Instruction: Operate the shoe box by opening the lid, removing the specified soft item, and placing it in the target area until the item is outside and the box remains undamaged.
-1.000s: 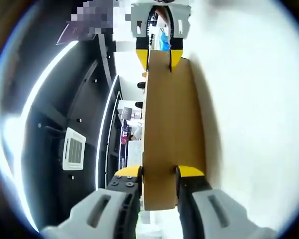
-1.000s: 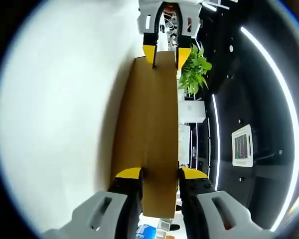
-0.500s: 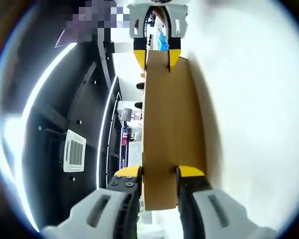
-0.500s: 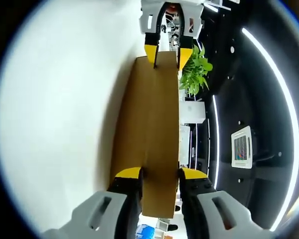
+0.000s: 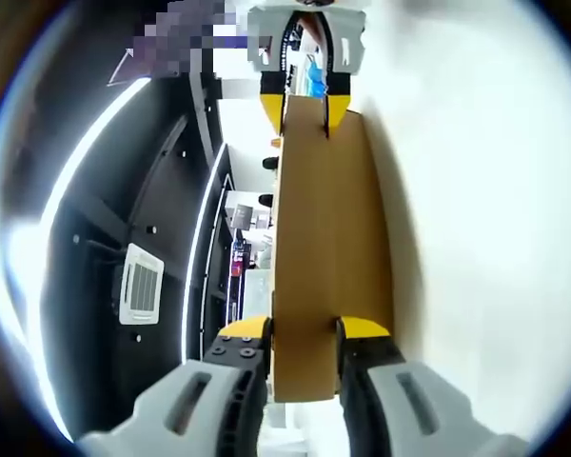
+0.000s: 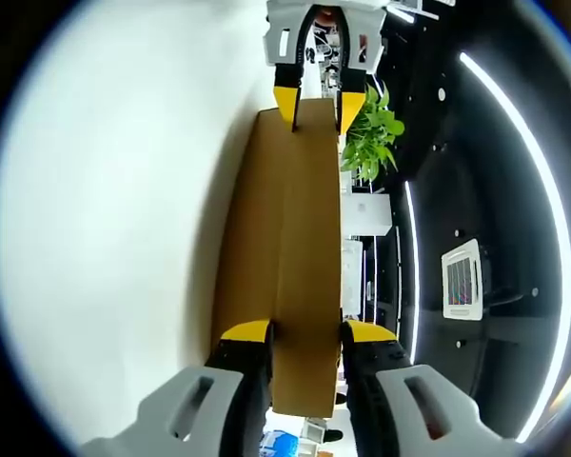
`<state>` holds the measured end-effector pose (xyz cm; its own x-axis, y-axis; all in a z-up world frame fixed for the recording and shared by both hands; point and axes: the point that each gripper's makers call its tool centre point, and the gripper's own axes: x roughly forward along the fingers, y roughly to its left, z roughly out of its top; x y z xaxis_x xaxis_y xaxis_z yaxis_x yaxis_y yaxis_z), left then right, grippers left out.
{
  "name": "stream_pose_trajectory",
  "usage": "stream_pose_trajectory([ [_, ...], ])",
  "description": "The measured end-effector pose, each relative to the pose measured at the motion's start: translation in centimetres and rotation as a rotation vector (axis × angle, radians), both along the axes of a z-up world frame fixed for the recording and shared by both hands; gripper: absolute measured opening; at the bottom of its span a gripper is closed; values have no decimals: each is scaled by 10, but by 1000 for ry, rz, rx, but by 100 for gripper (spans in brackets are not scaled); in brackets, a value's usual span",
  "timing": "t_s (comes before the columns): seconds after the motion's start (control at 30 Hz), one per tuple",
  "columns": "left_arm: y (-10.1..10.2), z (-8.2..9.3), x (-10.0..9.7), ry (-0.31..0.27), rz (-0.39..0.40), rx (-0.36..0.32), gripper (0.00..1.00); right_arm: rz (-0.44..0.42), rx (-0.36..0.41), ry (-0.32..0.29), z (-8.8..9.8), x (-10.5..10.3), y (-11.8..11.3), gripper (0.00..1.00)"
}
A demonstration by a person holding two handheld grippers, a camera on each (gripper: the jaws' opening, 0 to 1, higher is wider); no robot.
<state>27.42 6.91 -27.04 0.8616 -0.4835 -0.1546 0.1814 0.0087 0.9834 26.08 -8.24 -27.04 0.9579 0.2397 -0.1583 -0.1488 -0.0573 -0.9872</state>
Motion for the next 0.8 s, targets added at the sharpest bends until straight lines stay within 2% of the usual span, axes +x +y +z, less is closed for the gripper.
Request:
stream_pose_trajectory([
  [0.8,0,1,-5,23,15,7,27,36,-13,8,1,-5,-1,28],
])
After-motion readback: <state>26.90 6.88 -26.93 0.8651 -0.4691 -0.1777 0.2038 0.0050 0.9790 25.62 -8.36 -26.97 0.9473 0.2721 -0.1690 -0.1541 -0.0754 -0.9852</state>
